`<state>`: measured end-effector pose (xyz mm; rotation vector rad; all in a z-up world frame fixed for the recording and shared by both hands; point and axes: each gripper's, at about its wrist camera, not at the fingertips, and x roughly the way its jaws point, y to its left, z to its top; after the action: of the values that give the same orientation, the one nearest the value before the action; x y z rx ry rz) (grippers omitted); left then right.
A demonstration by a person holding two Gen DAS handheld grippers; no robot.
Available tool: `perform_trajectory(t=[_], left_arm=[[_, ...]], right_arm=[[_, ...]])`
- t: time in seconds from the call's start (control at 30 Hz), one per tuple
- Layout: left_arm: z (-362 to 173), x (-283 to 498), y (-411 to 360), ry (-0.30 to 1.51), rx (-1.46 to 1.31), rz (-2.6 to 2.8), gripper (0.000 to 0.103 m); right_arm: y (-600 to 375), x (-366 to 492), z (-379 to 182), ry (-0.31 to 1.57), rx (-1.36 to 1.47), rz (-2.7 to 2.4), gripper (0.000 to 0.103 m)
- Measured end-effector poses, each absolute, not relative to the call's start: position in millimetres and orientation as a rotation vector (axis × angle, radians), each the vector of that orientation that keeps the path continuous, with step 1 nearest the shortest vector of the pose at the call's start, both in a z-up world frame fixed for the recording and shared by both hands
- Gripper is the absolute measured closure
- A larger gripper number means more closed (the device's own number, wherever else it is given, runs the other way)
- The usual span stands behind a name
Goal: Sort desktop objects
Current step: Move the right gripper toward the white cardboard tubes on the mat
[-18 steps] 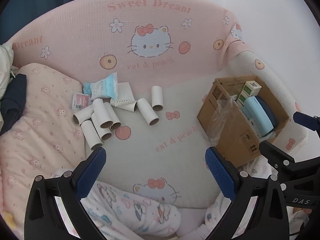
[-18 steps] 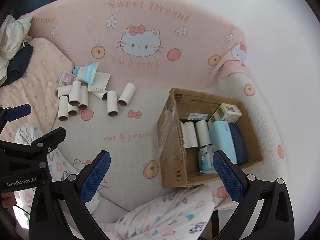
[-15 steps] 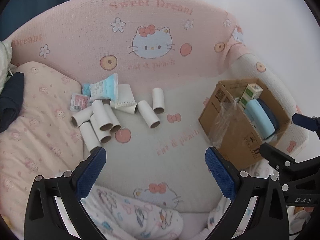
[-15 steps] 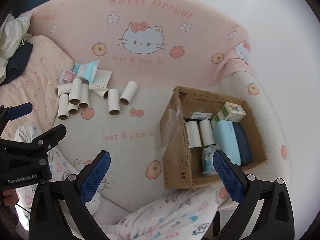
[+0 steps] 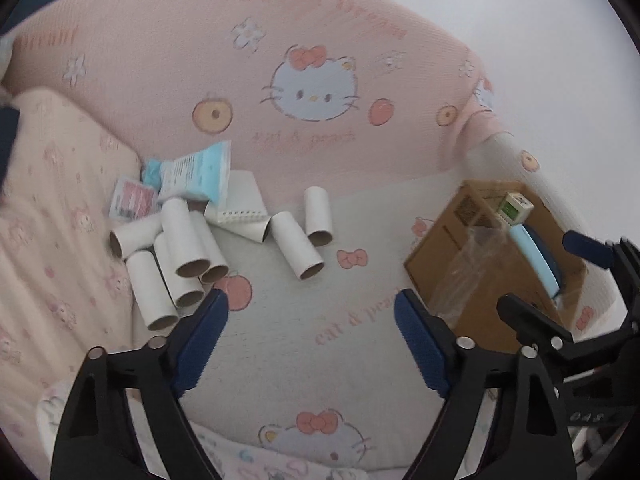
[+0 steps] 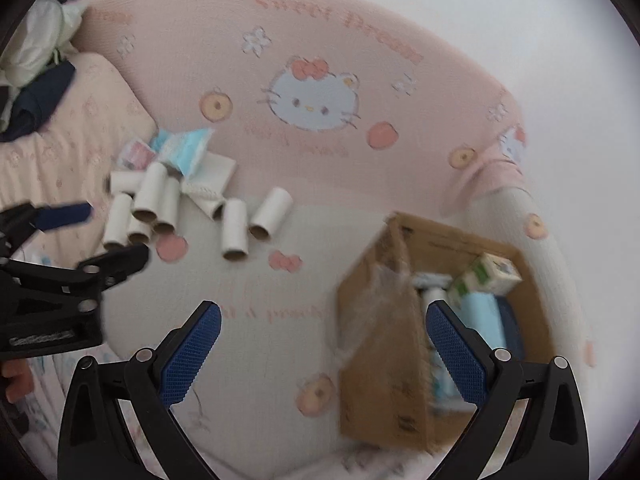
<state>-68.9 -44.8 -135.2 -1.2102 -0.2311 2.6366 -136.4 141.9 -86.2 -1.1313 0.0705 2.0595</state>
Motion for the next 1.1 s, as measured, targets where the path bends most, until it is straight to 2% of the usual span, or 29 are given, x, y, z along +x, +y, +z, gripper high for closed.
perform_trajectory(t=[0.07,0.13,0.27,0.33,0.47,0.63,0.77,0.87,1.1], left_arm=[[-148.7,-75.9,-52.3,-0.285,-1.227,2.623,0.024],[-164.8,-83.2,-61.1,-0.355,-1.244,2.609,0.036],[-194.0,-98.9,-72.3,-0.541,-1.246,2.528,0.041],[-208.7,-110.6,-73.0,-0.558,-1.278,2.498,0.043],[-224.8,-137.3,-66.7,-0.471,-1.317,2.468,0.045],[-250.4,-173.5,-69.8,-0.729,-1.309,2.287,0.045],[-274.9,-195.6,-57.5,-0.715,-1.376,2.273,0.045],[-295.4,-204.5,-53.8,-0.773,-1.433,2.230,0.045],[-319.6,-219.2,-62.5,-0.946,-1.493,2.153,0.044]], right_arm=[[140.6,-141.4,-95.3,0.055,-1.076,2.095,0.001],[138.6,-145.8,-106.7,0.031,-1.008,2.144,0.001],[144.0,-162.0,-138.8,0.066,-0.997,2.188,0.001],[149.4,-166.7,-156.1,0.101,-1.017,2.210,0.001],[164.8,-171.1,-182.6,0.180,-1.061,2.222,0.001],[173.4,-177.8,-197.7,0.147,-1.041,2.260,0.001],[182.5,-192.0,-209.8,0.132,-1.040,2.323,0.001],[186.7,-203.6,-219.9,0.080,-1.020,2.356,0.001],[219.4,-221.4,-257.9,0.278,-1.071,2.411,0.001]])
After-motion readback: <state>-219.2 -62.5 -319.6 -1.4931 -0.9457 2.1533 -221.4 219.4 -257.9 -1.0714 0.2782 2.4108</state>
